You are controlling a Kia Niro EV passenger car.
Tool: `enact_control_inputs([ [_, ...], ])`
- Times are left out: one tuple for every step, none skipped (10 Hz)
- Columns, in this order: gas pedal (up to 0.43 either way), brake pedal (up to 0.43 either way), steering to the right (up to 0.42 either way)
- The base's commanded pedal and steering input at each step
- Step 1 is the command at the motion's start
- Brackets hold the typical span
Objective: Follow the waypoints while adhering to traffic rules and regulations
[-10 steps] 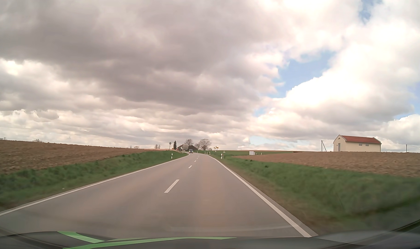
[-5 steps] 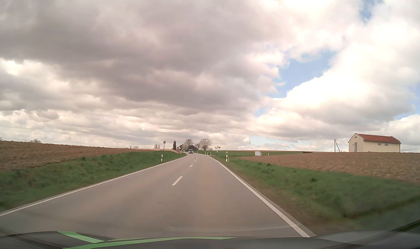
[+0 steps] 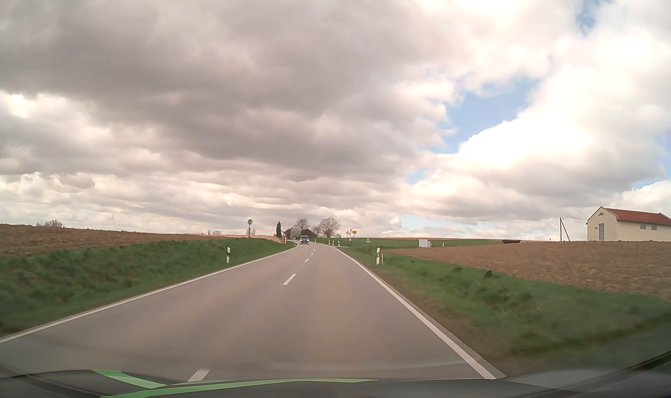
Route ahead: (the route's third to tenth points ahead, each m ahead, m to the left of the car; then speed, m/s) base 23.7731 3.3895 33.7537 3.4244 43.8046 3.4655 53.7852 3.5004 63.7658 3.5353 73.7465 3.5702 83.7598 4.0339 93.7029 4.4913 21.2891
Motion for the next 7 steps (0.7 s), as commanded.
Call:
enact_control_inputs([
  [0.339, 0.000, -0.001],
  [0.339, 0.000, -0.001],
  [0.339, 0.000, -0.001],
  [0.339, 0.000, -0.001],
  [0.339, 0.000, -0.001],
  [0.339, 0.000, 0.000],
  [0.331, 0.000, 0.000],
])
